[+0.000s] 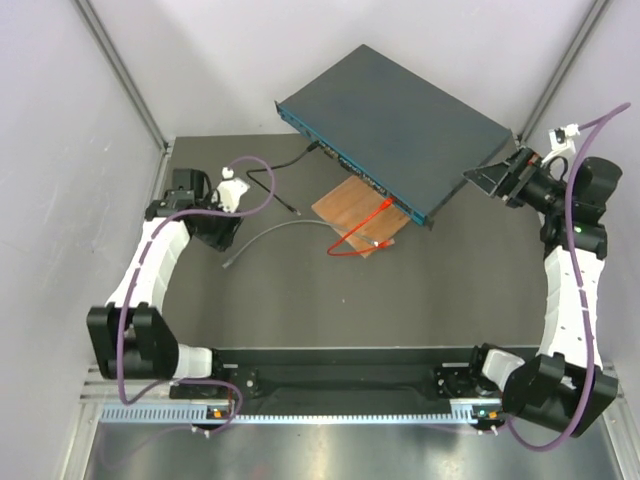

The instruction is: Insert the plug into the switch port

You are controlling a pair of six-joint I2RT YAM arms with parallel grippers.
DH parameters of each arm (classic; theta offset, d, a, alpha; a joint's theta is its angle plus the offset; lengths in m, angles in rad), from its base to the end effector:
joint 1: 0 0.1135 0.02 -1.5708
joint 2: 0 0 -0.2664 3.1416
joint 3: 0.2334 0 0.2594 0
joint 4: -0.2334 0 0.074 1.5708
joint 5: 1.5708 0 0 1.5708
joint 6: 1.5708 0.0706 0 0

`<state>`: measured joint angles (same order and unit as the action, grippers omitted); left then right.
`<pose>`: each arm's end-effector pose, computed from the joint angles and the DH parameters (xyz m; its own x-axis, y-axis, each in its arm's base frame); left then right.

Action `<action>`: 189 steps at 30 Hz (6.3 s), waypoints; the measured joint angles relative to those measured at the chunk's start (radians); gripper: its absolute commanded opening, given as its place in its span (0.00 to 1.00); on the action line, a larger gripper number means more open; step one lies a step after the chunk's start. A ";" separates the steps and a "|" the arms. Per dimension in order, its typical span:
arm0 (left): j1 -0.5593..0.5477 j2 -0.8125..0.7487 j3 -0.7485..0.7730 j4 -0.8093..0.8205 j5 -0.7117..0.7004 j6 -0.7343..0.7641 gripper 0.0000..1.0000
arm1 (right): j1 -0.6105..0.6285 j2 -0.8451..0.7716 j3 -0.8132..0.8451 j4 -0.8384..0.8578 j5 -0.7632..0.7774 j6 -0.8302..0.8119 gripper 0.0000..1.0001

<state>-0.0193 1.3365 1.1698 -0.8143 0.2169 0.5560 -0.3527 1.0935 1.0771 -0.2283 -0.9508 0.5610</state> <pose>0.2961 -0.0209 0.2711 -0.6326 0.5277 -0.5668 0.5562 0.8189 0.1416 0.2662 -0.0368 0.3781 -0.4800 0.5061 -0.7166 -0.3365 0.6481 0.6831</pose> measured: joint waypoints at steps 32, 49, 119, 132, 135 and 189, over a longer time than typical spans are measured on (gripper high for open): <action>0.103 0.272 -0.107 0.127 -0.066 0.024 0.00 | 0.209 -0.011 0.207 -0.136 0.021 -0.276 0.92; 0.082 -0.315 0.209 -0.142 0.277 0.132 0.00 | 0.878 0.241 0.673 -0.365 0.208 -0.818 0.70; -0.103 -0.426 -0.162 1.398 0.562 -1.463 0.55 | 1.022 0.326 0.356 0.521 0.224 0.307 0.00; -0.294 -0.330 -0.162 1.391 0.436 -1.352 0.39 | 1.101 0.329 0.365 0.296 0.367 0.029 0.00; -0.307 -0.313 -0.162 1.384 0.417 -1.341 0.32 | 1.129 0.325 0.364 0.254 0.418 -0.059 0.00; -0.278 -0.345 -0.208 1.509 0.572 -1.308 0.52 | 0.932 0.233 0.113 0.819 0.089 0.483 0.00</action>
<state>-0.2970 0.9916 0.9619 0.6949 0.7891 -0.7521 0.5793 1.3270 1.1900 0.5907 -0.8623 1.0435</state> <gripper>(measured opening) 0.520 0.032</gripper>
